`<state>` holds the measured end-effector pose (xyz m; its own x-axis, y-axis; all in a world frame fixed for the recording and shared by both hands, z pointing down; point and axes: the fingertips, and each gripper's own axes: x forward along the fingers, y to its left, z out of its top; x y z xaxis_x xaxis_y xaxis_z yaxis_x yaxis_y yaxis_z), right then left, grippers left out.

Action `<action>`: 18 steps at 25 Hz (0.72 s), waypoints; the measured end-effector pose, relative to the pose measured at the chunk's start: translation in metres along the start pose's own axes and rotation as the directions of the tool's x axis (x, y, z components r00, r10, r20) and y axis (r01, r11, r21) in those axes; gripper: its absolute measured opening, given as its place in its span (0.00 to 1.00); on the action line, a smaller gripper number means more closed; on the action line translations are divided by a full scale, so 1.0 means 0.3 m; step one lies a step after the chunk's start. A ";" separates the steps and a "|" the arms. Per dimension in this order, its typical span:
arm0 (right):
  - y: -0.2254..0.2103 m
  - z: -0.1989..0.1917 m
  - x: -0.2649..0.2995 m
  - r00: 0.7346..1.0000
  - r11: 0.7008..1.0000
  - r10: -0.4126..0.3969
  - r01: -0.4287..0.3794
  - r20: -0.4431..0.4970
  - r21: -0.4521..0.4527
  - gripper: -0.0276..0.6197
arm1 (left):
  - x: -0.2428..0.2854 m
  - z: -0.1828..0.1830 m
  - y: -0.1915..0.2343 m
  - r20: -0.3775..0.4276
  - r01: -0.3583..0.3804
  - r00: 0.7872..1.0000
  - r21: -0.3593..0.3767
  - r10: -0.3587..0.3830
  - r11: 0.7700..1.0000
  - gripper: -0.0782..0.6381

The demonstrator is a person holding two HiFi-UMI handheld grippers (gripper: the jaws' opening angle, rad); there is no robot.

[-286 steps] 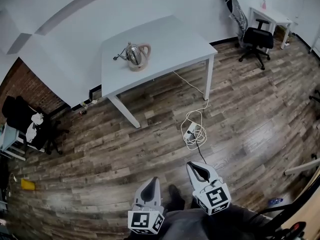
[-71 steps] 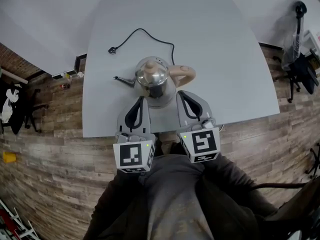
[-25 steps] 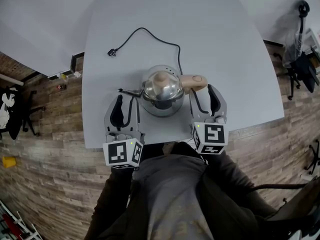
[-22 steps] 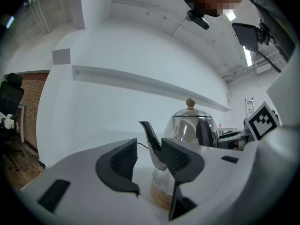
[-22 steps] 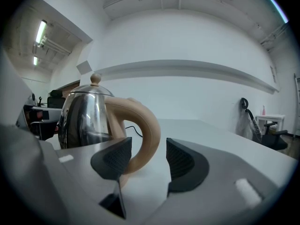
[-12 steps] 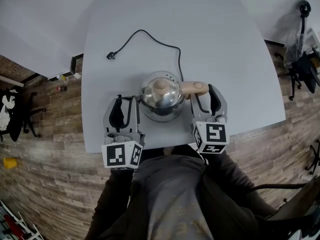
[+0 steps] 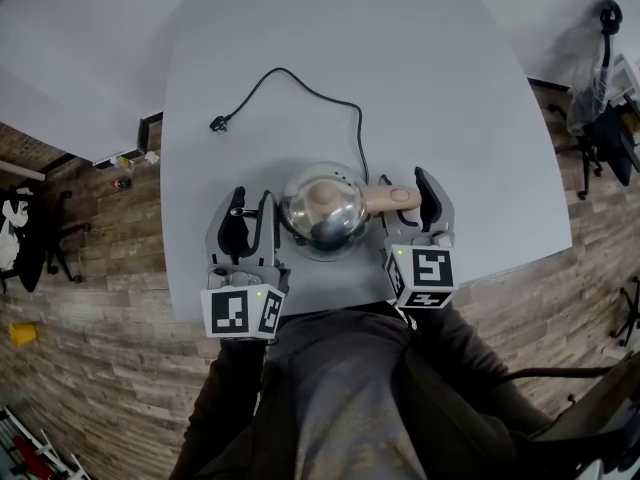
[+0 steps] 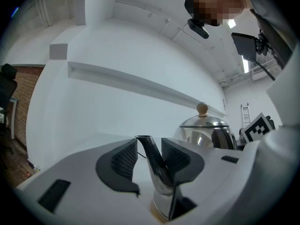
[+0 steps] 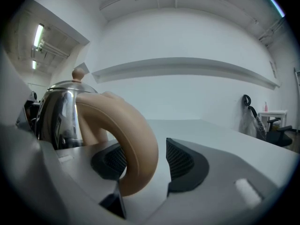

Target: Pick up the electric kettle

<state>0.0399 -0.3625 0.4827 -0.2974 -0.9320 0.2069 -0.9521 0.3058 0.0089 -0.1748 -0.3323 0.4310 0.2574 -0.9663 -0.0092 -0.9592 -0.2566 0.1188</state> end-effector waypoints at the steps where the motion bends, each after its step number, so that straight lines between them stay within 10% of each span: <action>1: 0.000 0.006 0.007 1.000 1.000 -0.001 0.001 0.002 -0.001 0.35 | 0.009 0.004 0.003 0.001 0.005 1.000 -0.001 -0.005 1.000 0.31; 9: -0.002 0.014 0.035 1.000 1.000 -0.015 0.015 -0.010 -0.013 0.34 | 0.047 0.010 -0.003 -0.004 0.031 1.000 0.002 -0.031 1.000 0.24; 18: 0.030 0.024 0.032 1.000 0.999 -0.005 0.005 -0.005 -0.037 0.08 | 0.063 0.015 -0.008 -0.024 0.050 0.998 -0.074 -0.052 0.996 0.16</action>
<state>0.0279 -0.3702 0.4778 -0.2922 -0.9325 0.2121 -0.9502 0.3083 0.0464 -0.1681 -0.3500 0.4261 0.3098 -0.9508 0.0085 -0.9337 -0.3026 0.1913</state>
